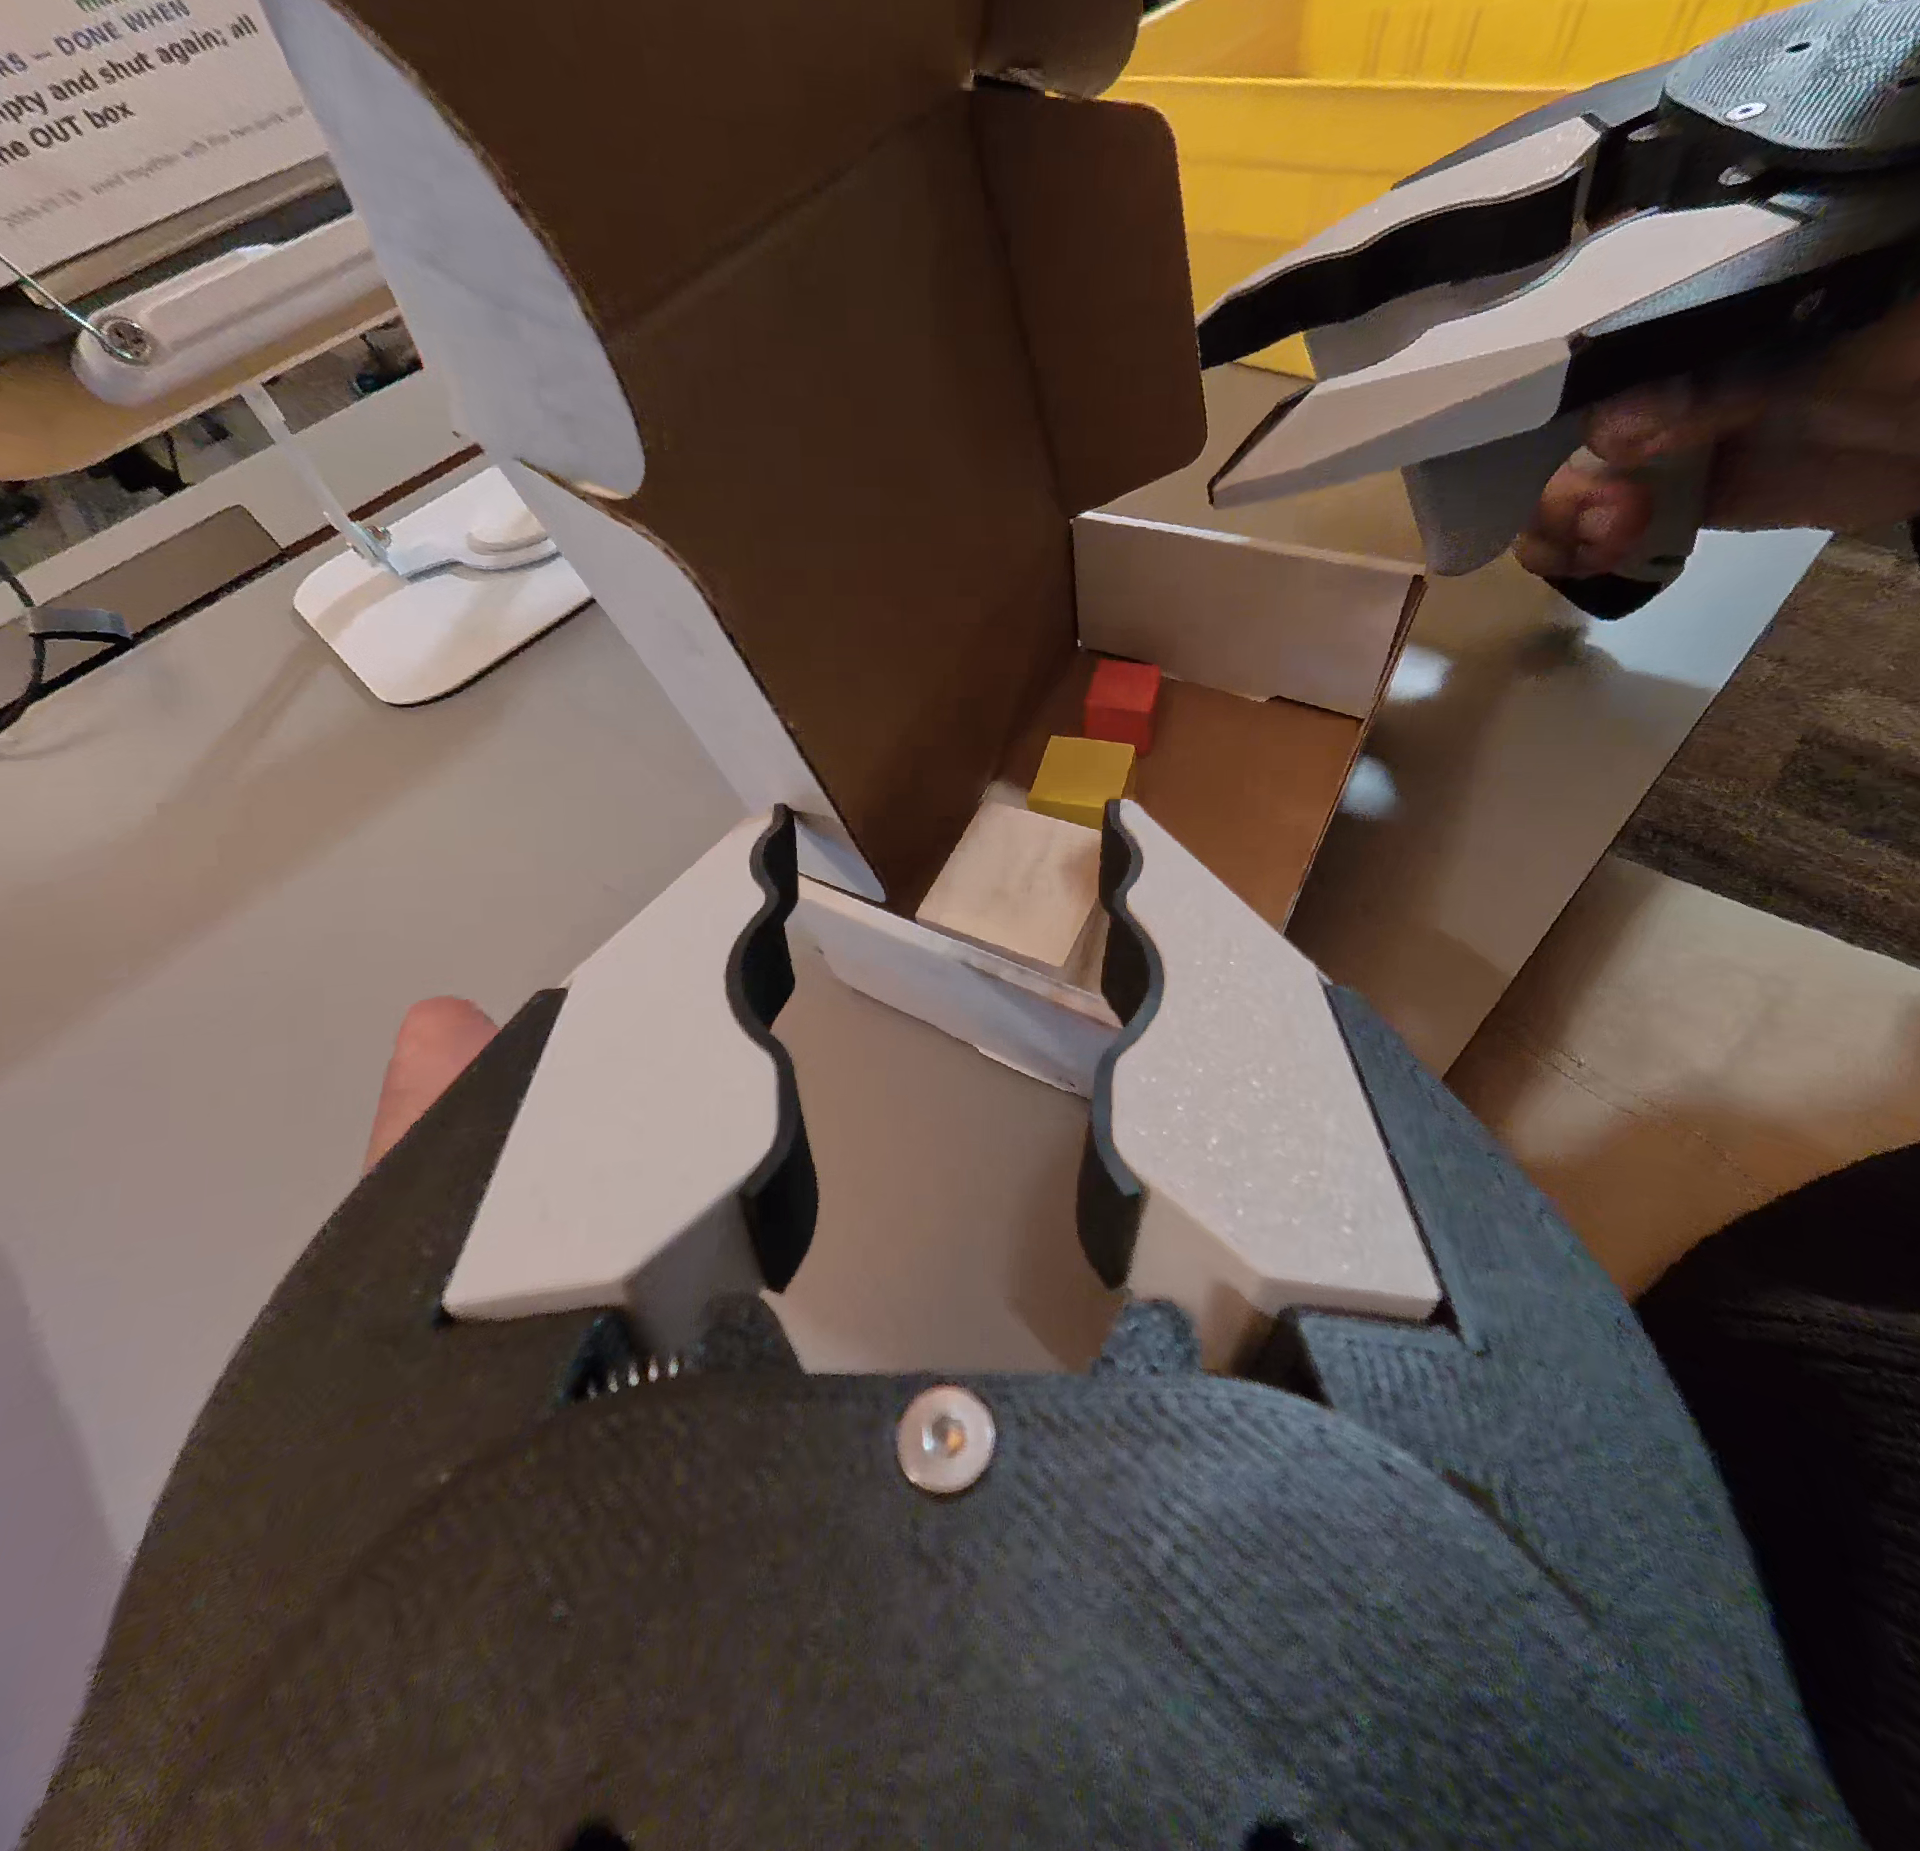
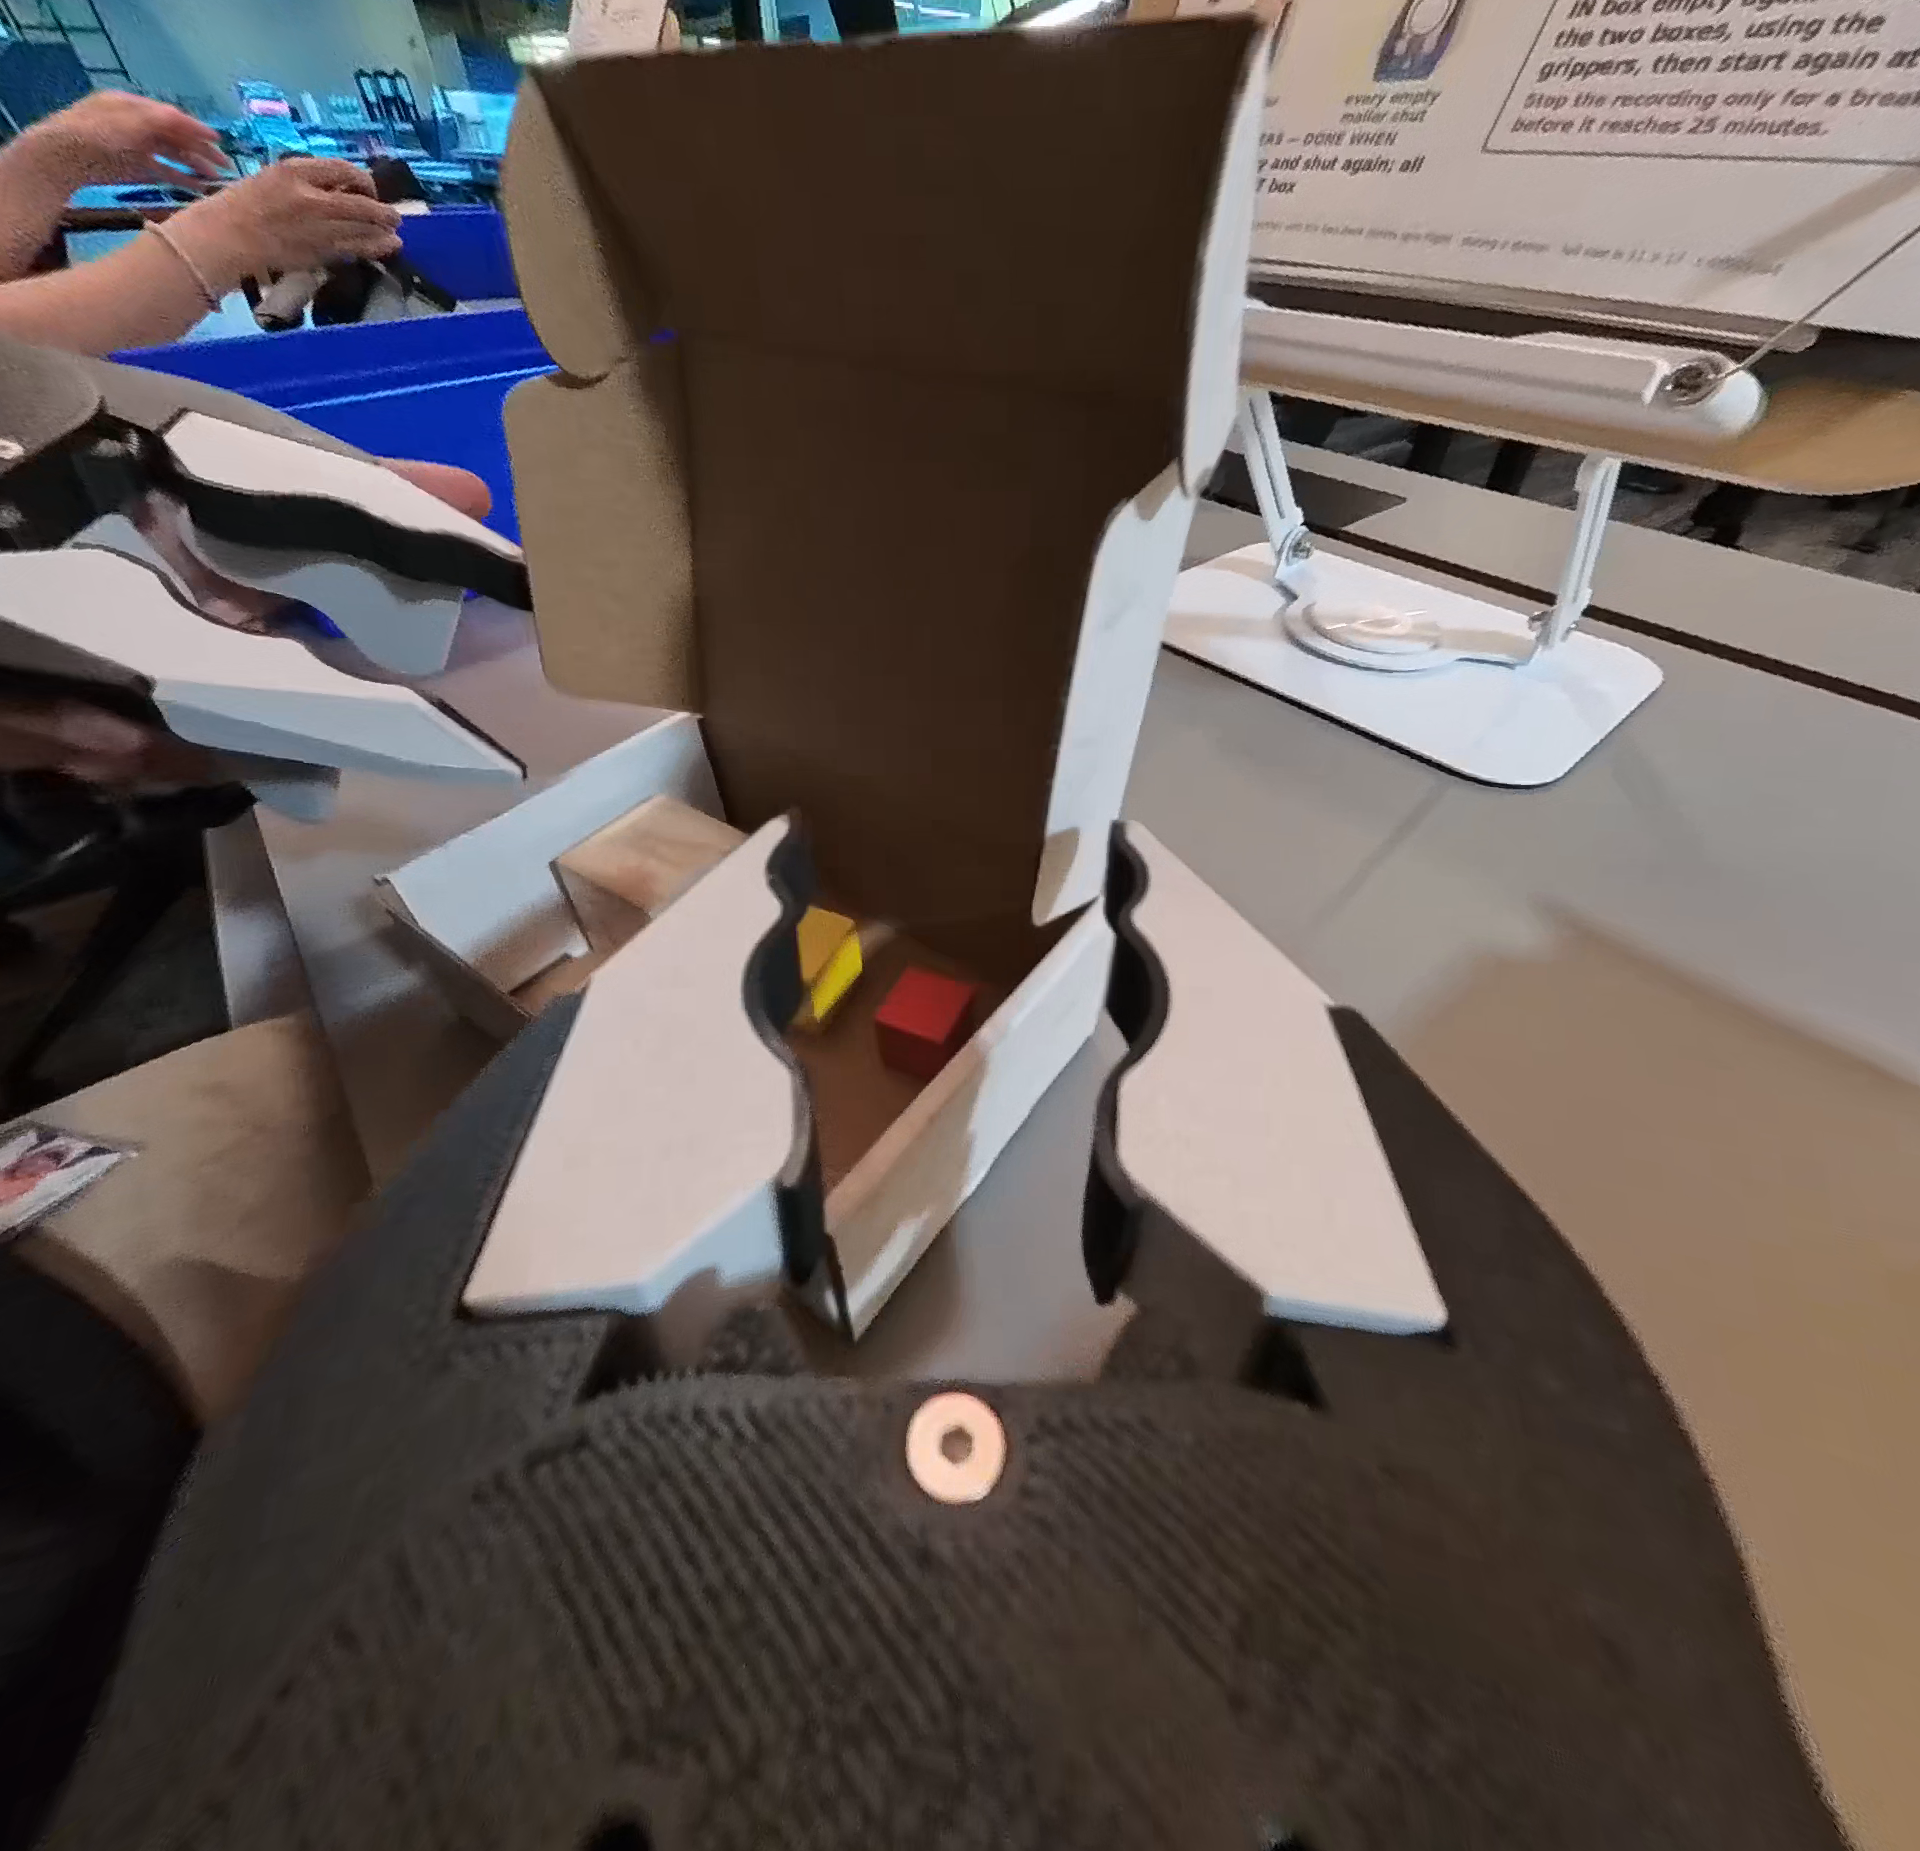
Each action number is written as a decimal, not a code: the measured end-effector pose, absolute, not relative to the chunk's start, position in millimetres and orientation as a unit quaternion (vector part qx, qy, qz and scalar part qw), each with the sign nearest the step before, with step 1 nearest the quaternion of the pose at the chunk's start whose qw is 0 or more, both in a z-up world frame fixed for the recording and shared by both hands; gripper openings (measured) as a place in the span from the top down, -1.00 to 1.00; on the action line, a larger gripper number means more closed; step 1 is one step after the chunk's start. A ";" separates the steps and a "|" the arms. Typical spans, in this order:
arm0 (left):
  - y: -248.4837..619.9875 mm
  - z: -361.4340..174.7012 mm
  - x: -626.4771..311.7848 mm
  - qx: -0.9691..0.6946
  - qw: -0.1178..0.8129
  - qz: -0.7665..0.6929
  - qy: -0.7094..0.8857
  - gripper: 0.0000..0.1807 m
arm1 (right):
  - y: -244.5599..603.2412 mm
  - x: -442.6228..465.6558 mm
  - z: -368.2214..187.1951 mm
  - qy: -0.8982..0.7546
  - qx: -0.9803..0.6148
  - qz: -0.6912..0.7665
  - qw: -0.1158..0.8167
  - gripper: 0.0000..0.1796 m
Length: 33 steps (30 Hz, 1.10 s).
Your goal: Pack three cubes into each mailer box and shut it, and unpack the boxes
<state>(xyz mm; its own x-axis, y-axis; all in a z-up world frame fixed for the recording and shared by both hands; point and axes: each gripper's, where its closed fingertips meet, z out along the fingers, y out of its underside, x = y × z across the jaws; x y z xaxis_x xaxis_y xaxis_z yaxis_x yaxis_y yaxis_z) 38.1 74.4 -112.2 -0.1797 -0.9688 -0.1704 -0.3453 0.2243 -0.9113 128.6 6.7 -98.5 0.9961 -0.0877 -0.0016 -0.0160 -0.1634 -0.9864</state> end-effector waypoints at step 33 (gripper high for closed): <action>45.5 -131.7 32.5 -0.417 0.411 -0.332 0.739 0.42 | -9.4 143.0 -100.5 0.038 -0.786 -0.071 0.613 0.27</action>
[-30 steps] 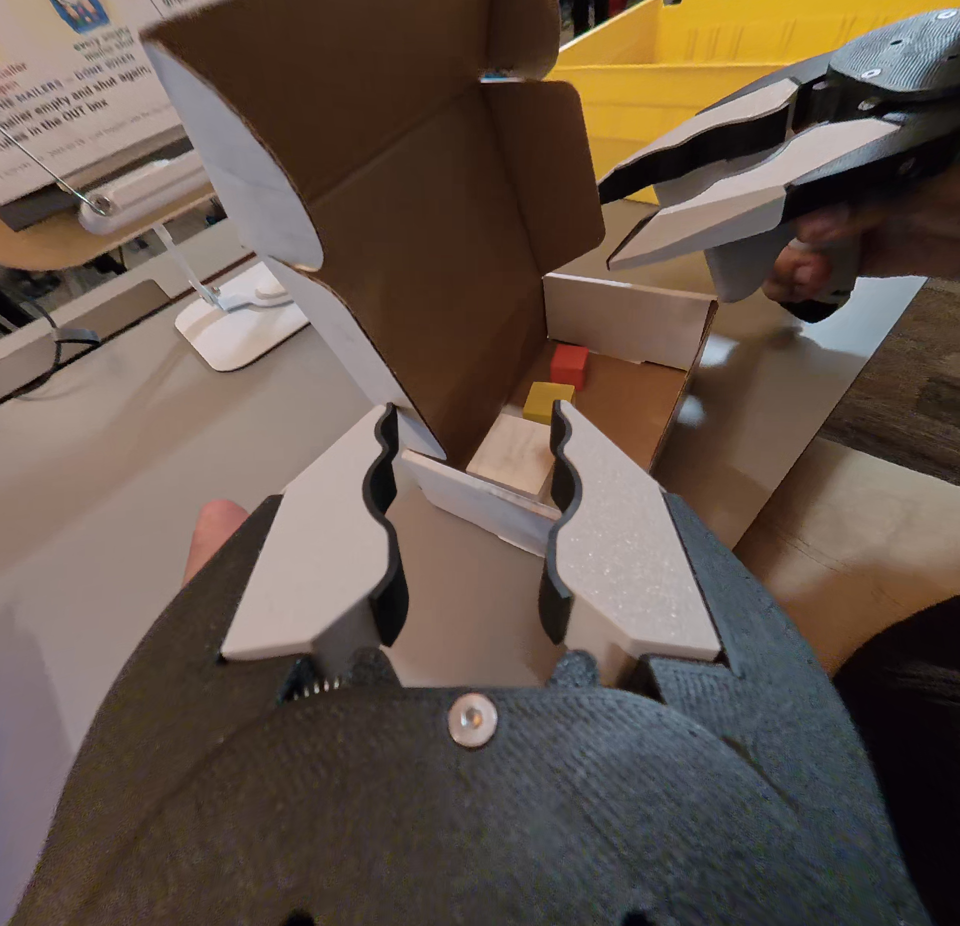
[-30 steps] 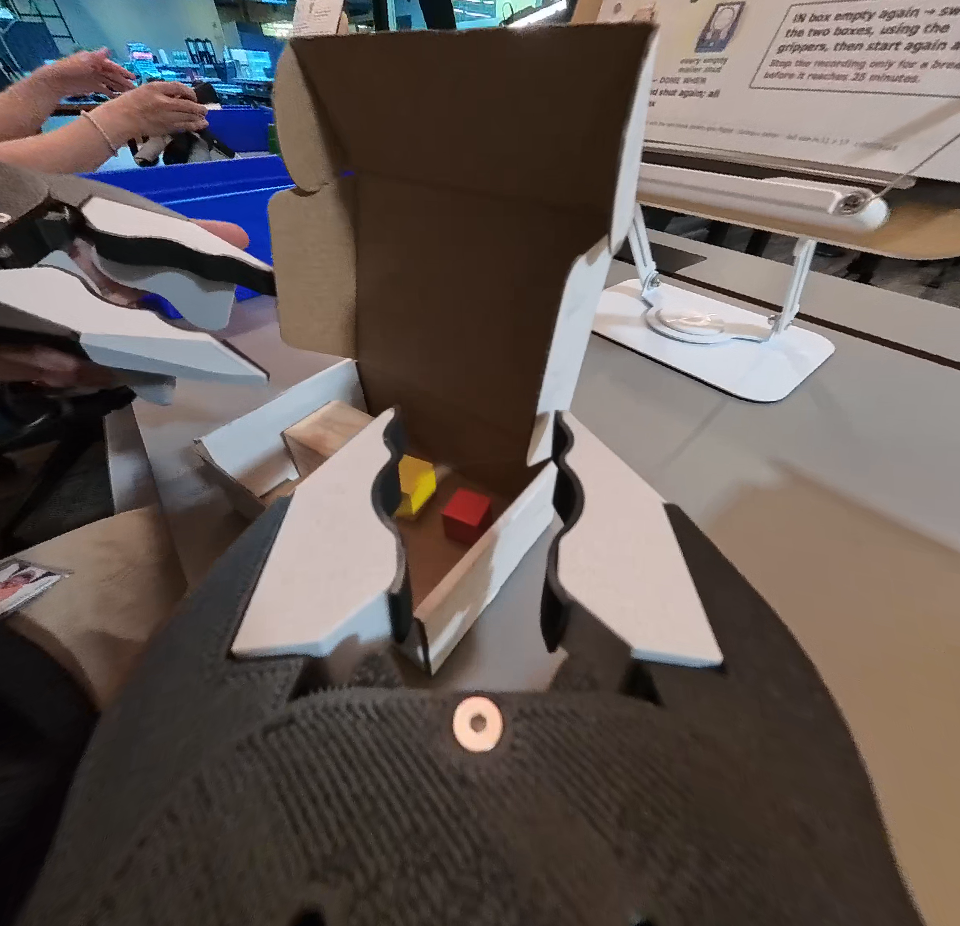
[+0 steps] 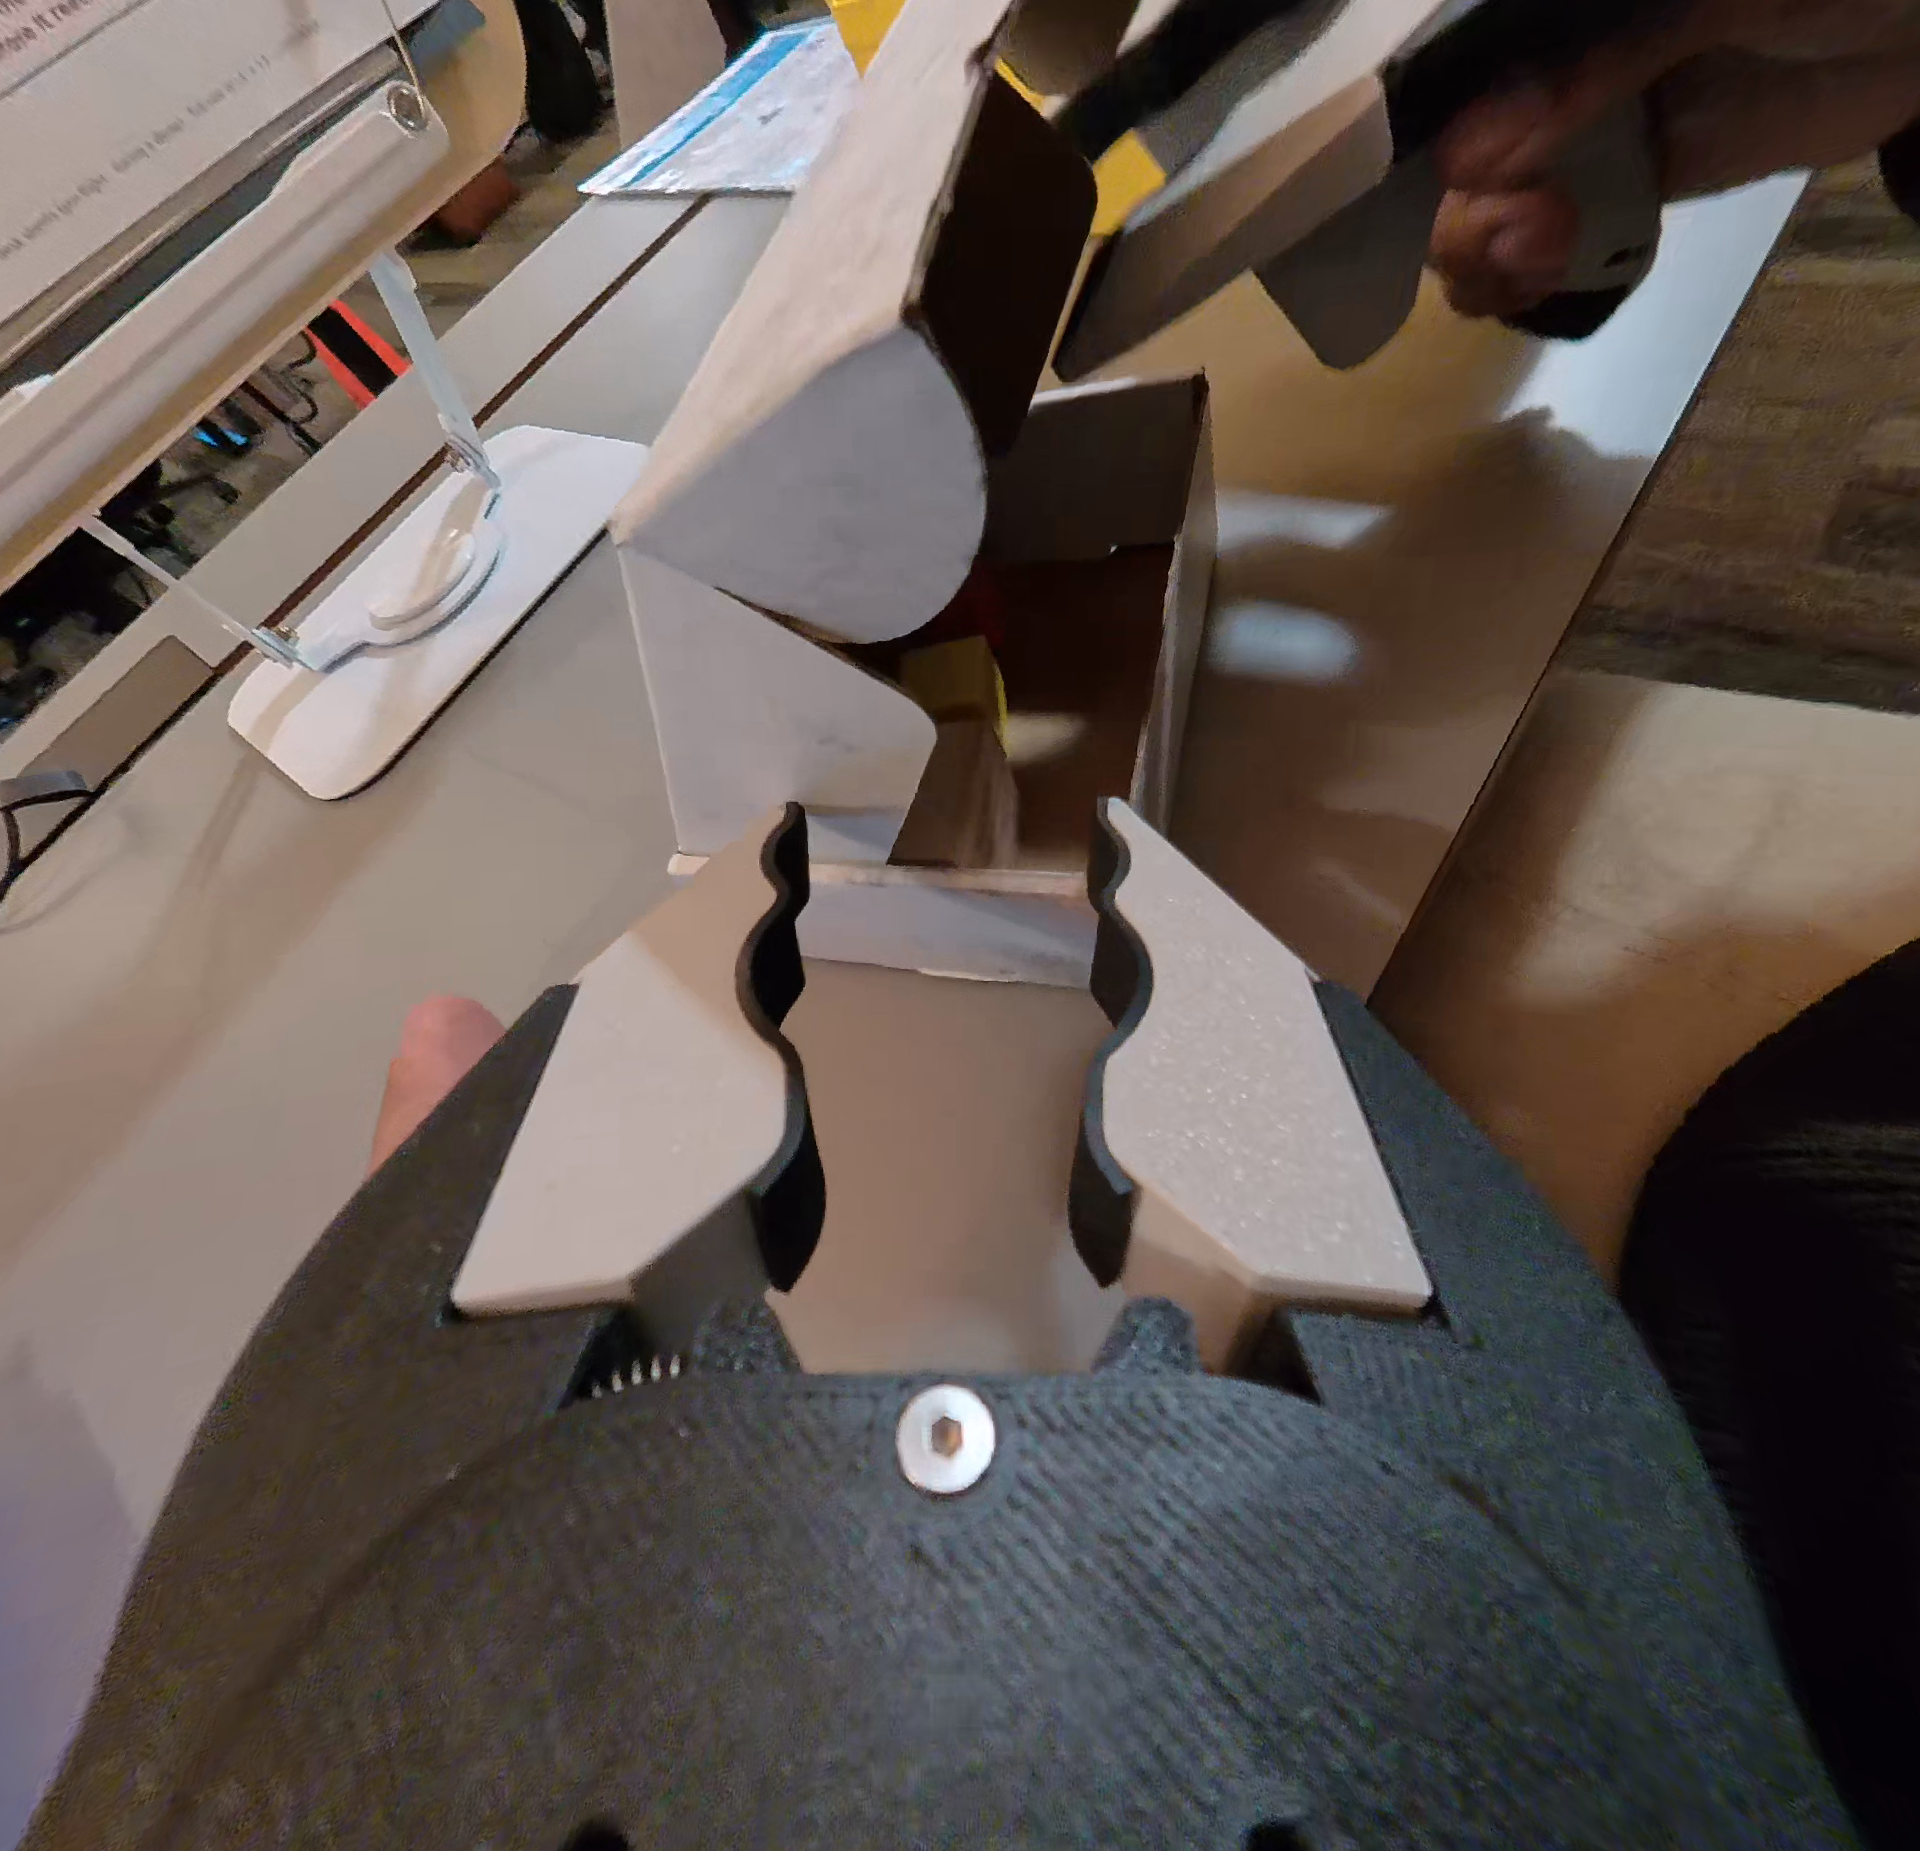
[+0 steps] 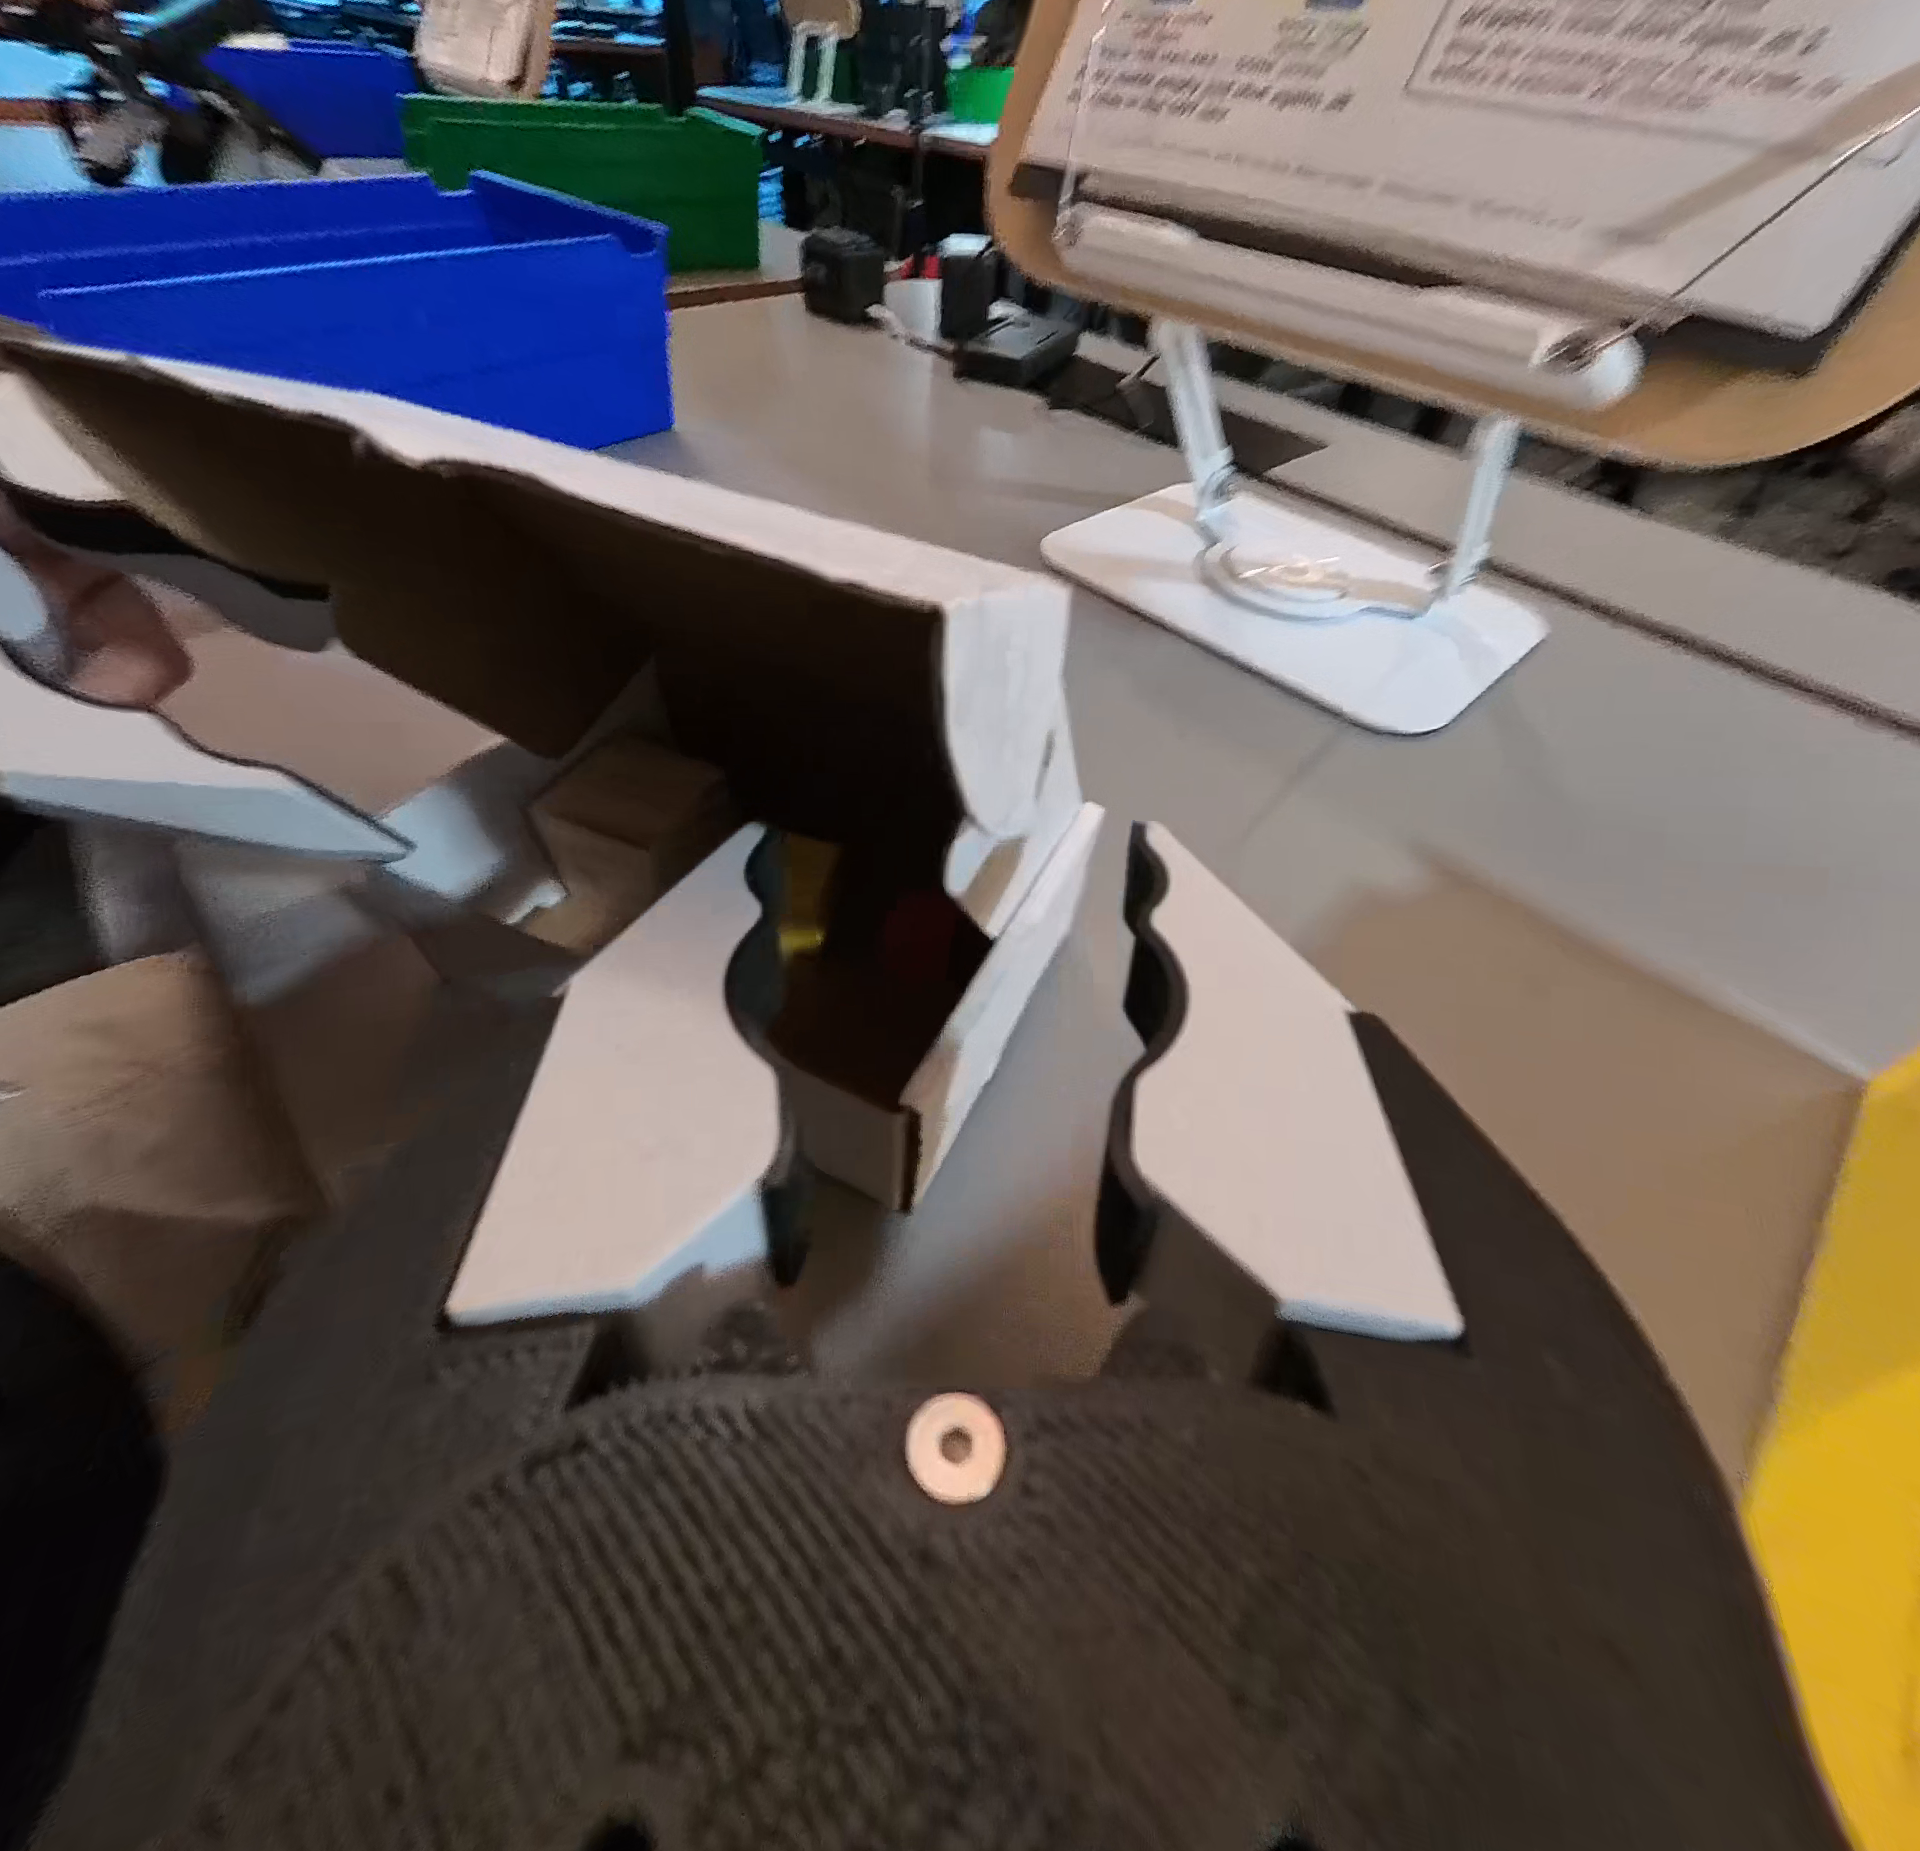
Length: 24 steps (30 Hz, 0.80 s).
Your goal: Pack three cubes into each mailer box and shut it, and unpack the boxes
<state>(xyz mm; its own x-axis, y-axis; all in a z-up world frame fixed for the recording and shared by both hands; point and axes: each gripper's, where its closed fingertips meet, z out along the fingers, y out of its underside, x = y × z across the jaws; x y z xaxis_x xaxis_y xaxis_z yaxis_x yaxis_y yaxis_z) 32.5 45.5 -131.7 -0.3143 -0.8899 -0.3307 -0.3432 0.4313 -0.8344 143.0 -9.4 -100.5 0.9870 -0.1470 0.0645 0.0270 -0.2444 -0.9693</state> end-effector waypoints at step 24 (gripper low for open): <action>44.5 -64.5 27.2 -0.405 0.523 -0.398 0.636 0.65 | -37.1 130.0 -46.1 0.005 -0.720 -0.160 0.675 0.95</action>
